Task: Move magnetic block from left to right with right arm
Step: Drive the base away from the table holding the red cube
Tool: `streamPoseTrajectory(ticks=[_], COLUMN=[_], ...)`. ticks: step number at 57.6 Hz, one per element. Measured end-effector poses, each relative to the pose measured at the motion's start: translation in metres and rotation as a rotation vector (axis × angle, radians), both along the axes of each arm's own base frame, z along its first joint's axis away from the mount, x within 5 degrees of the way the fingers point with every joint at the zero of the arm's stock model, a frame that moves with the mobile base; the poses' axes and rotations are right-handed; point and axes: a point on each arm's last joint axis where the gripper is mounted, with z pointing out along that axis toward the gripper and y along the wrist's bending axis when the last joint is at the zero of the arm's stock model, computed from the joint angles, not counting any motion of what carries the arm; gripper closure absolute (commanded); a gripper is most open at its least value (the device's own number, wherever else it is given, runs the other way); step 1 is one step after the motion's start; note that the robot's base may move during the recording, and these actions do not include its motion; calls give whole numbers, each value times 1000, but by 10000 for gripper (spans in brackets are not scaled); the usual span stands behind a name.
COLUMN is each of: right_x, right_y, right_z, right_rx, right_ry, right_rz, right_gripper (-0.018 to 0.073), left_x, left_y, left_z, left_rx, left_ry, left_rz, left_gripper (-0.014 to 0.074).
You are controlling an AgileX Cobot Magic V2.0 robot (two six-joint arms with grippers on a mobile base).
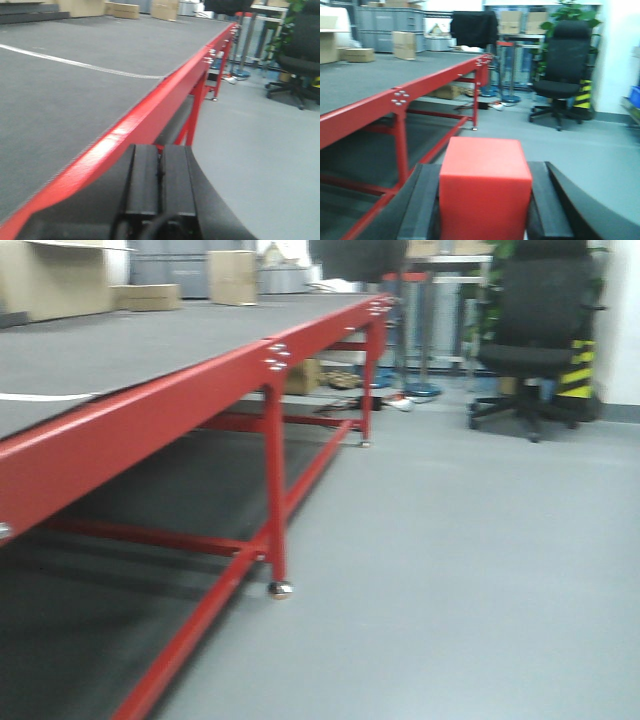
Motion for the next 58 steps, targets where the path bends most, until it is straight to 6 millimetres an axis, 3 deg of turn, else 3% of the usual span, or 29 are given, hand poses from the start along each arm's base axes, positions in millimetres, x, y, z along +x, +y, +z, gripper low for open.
streamPoseTrajectory(ticks=[58], right_x=[0], right_y=[0], right_z=[0], right_rx=[0], right_ry=[-1], right_rz=[0], right_gripper=[263], left_x=[0], left_y=[0], left_z=[0], left_rx=[0], left_ry=[0], left_rz=[0], left_gripper=[722])
